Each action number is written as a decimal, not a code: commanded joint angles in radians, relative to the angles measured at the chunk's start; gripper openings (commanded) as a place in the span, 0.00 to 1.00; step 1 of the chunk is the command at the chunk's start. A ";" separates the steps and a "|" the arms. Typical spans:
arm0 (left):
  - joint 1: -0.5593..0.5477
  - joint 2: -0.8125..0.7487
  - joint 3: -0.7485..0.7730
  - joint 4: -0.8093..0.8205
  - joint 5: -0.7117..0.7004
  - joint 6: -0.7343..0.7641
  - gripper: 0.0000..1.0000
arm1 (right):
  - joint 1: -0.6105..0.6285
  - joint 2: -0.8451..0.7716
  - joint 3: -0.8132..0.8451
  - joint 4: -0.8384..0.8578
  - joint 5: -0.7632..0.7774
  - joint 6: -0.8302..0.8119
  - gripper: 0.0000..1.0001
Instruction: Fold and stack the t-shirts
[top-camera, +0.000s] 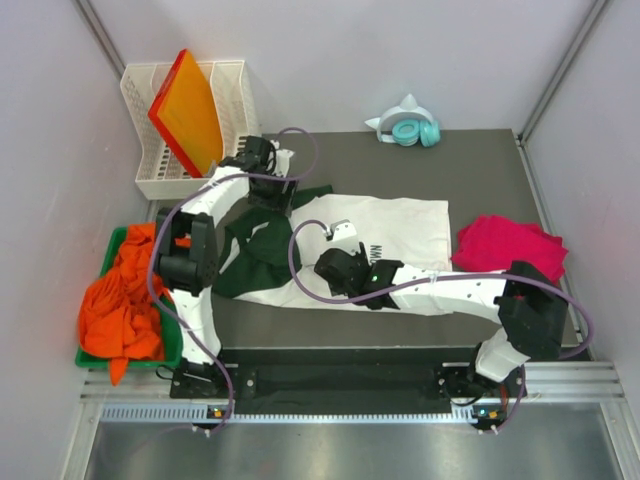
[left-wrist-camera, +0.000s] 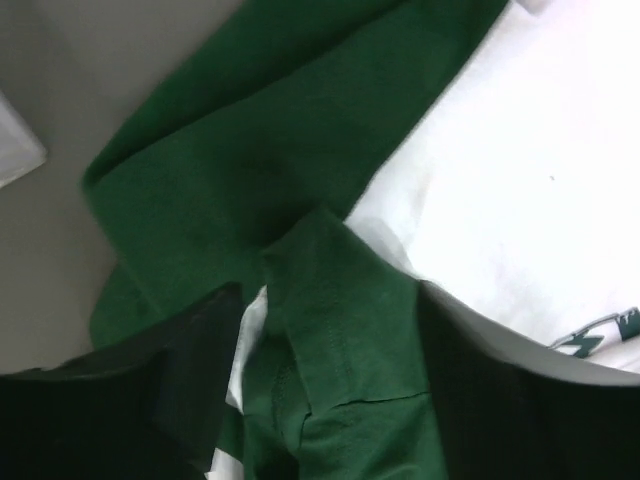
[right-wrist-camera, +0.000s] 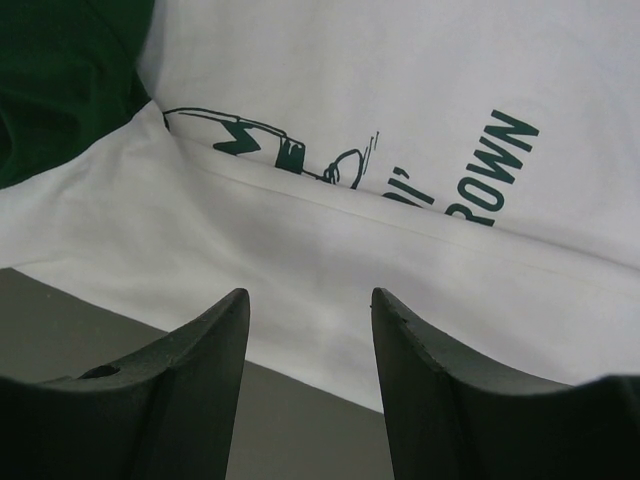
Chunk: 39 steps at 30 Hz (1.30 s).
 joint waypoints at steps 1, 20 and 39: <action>0.034 -0.177 -0.033 0.045 -0.053 -0.013 0.82 | -0.002 -0.032 0.034 0.000 0.015 -0.007 0.52; 0.141 -0.648 -0.515 -0.162 0.014 0.053 0.78 | -0.003 0.359 0.535 0.061 -0.084 -0.248 0.52; 0.522 -0.634 -0.470 -0.201 0.054 -0.107 0.16 | -0.010 0.545 0.758 0.033 -0.110 -0.429 0.53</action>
